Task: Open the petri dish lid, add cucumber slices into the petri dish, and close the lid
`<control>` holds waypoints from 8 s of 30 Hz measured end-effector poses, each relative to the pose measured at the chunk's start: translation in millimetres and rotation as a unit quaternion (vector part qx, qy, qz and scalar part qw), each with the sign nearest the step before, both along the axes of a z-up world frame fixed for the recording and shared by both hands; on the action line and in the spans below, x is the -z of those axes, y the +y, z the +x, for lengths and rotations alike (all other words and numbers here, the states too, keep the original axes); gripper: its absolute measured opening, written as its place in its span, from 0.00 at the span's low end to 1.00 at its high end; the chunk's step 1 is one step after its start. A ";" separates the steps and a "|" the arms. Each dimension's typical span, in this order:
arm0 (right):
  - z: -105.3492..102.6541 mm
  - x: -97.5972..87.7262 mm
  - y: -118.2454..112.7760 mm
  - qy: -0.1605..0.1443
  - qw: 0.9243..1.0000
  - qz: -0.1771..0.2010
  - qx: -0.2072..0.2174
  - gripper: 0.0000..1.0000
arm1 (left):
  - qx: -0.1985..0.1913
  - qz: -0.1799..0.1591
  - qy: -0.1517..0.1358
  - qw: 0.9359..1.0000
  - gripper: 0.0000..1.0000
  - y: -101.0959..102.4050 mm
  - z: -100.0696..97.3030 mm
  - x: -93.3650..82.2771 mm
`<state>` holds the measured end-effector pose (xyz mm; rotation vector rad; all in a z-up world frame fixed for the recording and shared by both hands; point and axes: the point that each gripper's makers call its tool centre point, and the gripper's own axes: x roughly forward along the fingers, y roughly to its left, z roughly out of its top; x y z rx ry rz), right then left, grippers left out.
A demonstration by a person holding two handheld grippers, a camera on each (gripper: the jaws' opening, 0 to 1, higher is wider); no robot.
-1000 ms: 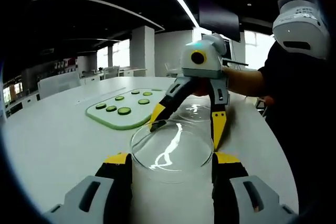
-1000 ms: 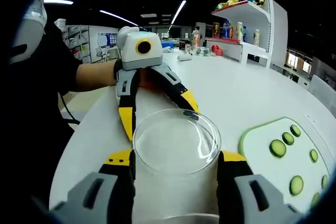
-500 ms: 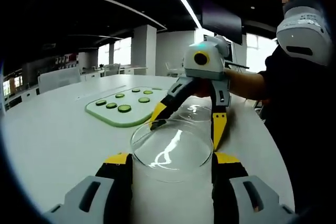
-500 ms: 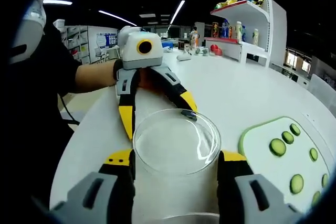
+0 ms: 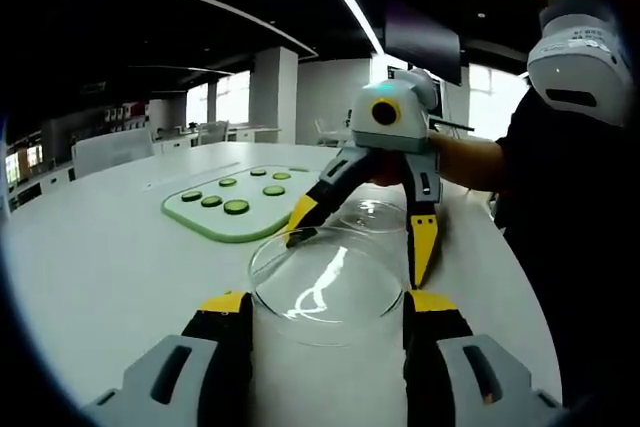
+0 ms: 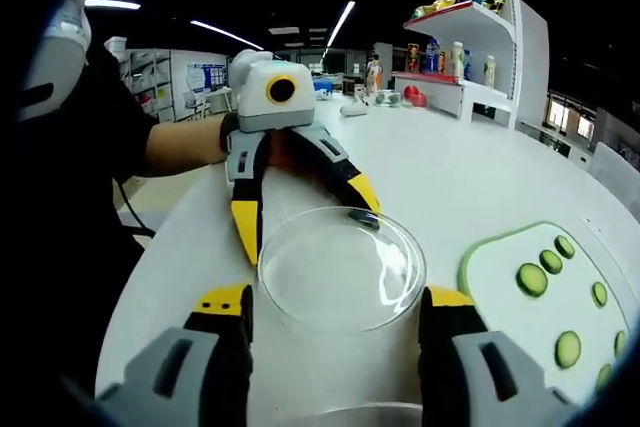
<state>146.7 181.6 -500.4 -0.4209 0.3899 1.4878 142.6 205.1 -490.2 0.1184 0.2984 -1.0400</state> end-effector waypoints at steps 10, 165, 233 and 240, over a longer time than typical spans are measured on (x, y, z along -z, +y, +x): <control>1.0 0.1 -0.5 0.000 1.000 -0.002 0.004 0.67 | -0.001 0.000 0.000 1.000 0.60 -0.8 -0.2 0.0; 264.3 -9.9 -172.7 -0.017 0.932 0.035 0.361 0.18 | -0.047 0.010 -0.115 0.992 0.81 -21.0 -81.0 -87.9; 52.8 -125.8 -132.1 -0.057 0.984 0.087 0.145 0.18 | -0.034 0.014 -0.107 0.994 0.79 -37.1 -80.6 -81.6; 29.9 -101.8 -123.3 -0.044 0.989 0.069 0.125 0.18 | -0.031 0.012 -0.106 0.994 0.78 -39.1 -82.0 -79.8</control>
